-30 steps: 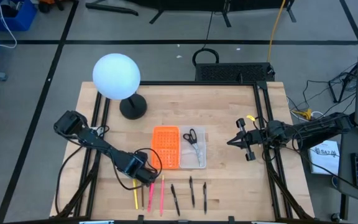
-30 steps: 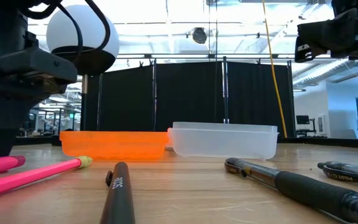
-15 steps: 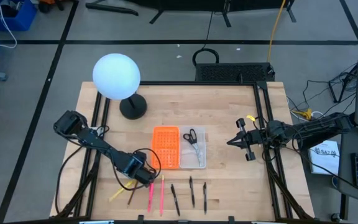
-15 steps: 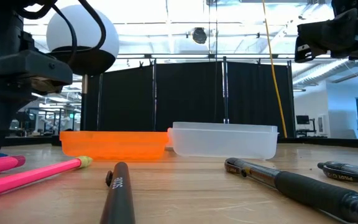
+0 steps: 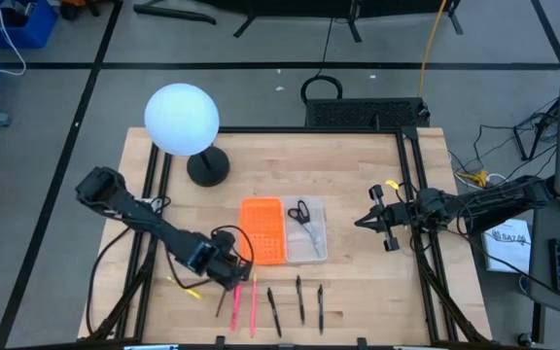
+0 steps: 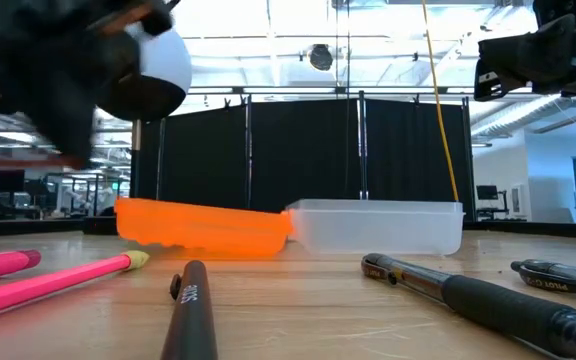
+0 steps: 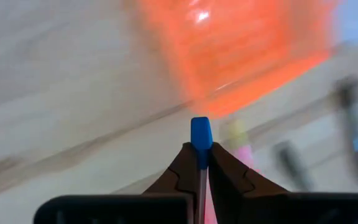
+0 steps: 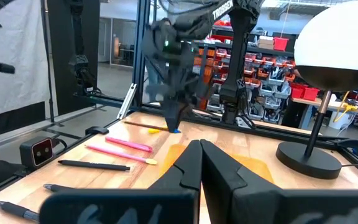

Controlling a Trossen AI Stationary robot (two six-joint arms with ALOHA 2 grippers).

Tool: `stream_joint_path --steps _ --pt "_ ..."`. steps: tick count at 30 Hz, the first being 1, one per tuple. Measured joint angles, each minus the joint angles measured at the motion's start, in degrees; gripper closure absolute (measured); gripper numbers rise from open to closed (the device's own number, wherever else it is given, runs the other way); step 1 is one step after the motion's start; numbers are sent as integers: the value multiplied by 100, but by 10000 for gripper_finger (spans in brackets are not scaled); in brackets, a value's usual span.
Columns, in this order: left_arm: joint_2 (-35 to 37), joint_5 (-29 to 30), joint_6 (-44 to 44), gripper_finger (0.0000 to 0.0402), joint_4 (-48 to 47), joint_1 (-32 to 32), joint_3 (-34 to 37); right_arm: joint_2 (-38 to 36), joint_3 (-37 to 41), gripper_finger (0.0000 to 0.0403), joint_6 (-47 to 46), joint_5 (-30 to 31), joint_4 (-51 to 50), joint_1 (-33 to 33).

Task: Pick & place school supplies into a supply box
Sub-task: Put the brown pencil with the blue tip into the orange and white supply box

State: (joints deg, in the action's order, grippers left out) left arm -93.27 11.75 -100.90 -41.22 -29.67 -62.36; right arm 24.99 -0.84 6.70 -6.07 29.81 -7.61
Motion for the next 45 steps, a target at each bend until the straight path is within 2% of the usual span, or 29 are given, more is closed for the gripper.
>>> stream_joint_path --steps 6,11,18,22,26,34,38,45 --pt "64 231 578 374 -370 306 -946 7 0 403 -1 0 15 -1" --pt "60 480 1151 381 -208 761 -1466 7 0 403 -2 0 15 0" --pt "-95 405 1944 375 1455 1503 -1375 4 0 403 -2 0 14 0" --pt "-617 341 2498 382 2126 1932 -1443 4 0 403 4 0 5 -1" --pt "-1310 -52 2854 382 2639 2302 -1758 7 0 403 2 0 19 0" --pt "-2266 -739 3066 382 2600 2807 -2542 17 0 403 5 -2 -14 1" --pt "-2290 -871 3116 379 2514 3024 -2619 17 0 403 0 -2 -19 0" --pt "-2290 -1068 2876 382 1632 3228 -2621 22 0 403 0 -2 -53 -1"
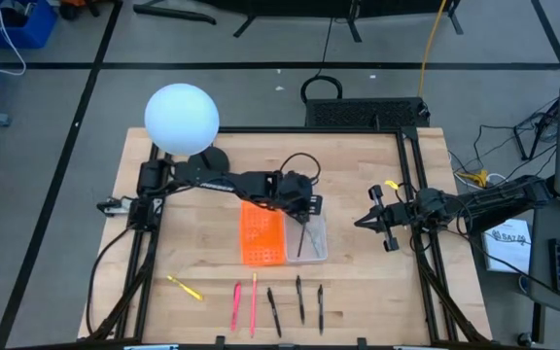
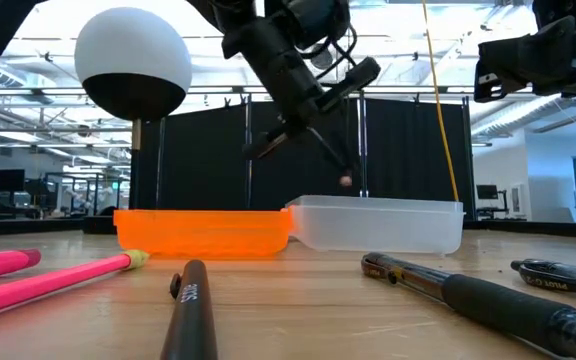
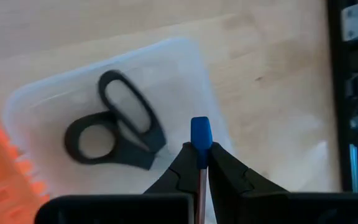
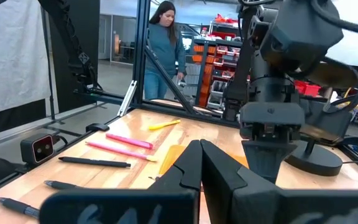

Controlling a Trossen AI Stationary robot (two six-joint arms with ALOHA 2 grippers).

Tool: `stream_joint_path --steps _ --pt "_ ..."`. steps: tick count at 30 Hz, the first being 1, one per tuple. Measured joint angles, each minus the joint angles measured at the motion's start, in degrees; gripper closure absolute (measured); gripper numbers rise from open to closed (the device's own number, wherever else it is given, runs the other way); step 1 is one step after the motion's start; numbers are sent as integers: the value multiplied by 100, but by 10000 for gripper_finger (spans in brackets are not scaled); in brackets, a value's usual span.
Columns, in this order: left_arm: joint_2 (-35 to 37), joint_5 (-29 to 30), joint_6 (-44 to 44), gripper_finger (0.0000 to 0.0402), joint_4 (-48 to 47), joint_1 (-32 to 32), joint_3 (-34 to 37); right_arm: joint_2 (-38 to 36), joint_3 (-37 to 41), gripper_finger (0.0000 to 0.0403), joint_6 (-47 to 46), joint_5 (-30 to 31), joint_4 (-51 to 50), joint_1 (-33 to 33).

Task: Pick & place school supplies into a supply box
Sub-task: Put the brown pencil with the blue tip into the orange and white supply box

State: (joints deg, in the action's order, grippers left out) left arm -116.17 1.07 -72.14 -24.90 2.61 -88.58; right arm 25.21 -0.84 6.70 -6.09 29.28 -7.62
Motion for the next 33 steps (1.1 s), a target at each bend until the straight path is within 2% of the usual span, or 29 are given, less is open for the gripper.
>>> stream_joint_path --steps 13,18,33 --pt "-95 174 -63 382 -499 59 13 -2 0 403 17 -2 0 2" --pt "-91 349 -96 382 -547 60 13 -2 0 403 7 -2 0 0" --pt "-91 392 -59 378 -553 185 13 -2 0 403 2 -2 0 2"
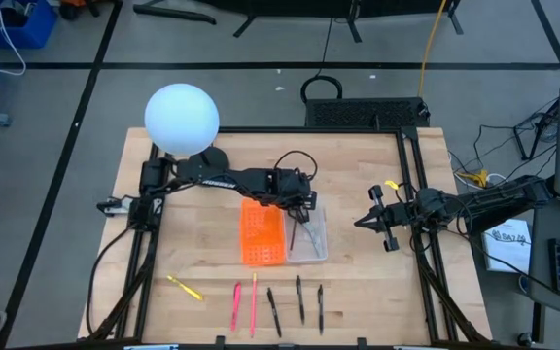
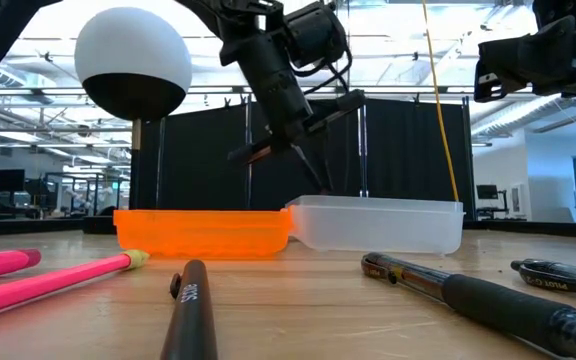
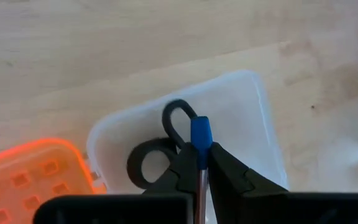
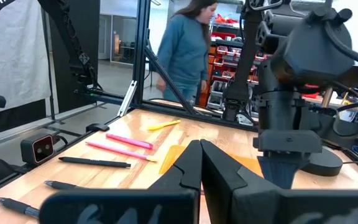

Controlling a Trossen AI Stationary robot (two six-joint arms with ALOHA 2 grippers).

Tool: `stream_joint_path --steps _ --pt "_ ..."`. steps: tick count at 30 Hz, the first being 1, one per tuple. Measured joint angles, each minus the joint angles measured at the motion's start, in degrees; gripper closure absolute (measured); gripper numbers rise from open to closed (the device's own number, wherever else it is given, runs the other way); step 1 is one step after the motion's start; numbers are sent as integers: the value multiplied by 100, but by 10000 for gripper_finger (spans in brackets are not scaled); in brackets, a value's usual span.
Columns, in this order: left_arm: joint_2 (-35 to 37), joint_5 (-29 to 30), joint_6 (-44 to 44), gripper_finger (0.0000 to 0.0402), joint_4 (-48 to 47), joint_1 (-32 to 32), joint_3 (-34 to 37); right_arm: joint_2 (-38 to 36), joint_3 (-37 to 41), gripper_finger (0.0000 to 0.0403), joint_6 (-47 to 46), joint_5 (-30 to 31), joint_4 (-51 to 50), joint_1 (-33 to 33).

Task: Pick & place school supplies into a supply box
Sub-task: Put the brown pencil with the blue tip into the orange and white supply box, then put the right black pen into the orange and white supply box

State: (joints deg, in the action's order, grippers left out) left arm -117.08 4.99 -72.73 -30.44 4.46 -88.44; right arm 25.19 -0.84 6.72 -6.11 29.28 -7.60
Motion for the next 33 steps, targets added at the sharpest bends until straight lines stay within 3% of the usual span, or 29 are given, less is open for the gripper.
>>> stream_joint_path --steps 18,33 --pt "-475 -250 -42 375 168 12 0 -1 0 403 4 -13 -42 0" --pt "-501 -254 91 261 352 -173 0 -2 0 403 -48 -15 -42 -2"
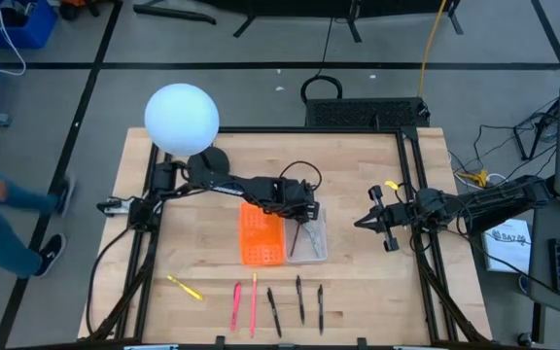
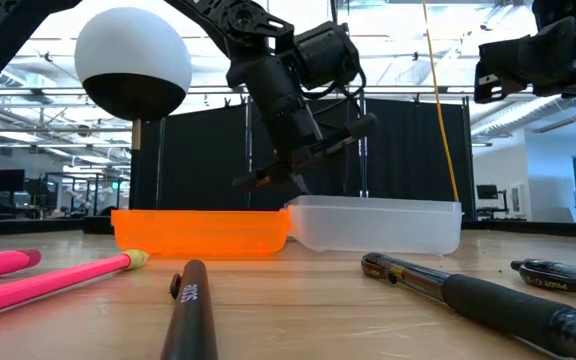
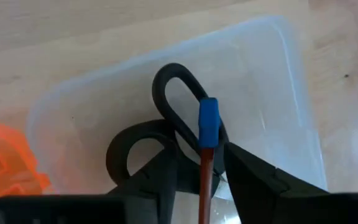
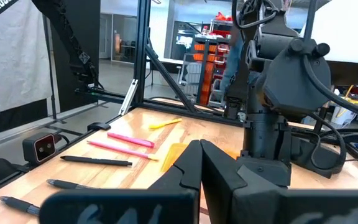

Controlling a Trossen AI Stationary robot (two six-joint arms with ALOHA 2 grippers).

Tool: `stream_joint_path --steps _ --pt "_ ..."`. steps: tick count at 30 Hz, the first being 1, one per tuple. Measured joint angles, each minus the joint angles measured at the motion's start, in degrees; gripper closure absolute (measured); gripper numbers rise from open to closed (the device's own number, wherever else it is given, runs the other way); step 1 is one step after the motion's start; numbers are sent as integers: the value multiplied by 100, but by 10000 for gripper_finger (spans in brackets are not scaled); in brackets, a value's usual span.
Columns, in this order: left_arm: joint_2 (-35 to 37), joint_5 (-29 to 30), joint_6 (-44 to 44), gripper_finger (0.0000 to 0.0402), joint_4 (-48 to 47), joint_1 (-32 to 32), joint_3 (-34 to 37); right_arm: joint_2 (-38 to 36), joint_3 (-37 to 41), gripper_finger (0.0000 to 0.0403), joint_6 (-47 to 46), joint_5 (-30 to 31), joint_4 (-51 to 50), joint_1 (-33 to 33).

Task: Pick & place school supplies into a supply box
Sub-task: Put the right black pen into the orange and white supply box

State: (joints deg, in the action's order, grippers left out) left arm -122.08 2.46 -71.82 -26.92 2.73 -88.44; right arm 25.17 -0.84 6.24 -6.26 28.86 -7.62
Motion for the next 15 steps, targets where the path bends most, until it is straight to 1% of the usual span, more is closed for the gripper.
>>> stream_joint_path --steps 5,8,11,13,15 --pt "112 -142 203 244 -20 -23 0 0 0 403 -84 -1 0 2" --pt "393 -127 357 238 5 -24 0 0 0 403 -84 -2 0 0" --pt "816 -54 774 237 -19 -23 0 0 0 403 -86 -2 0 0" --pt "1272 168 1064 238 -311 -18 0 0 0 403 -86 -2 -2 0" --pt "1795 653 1342 245 -704 -79 -2 0 0 403 -113 -2 0 2"
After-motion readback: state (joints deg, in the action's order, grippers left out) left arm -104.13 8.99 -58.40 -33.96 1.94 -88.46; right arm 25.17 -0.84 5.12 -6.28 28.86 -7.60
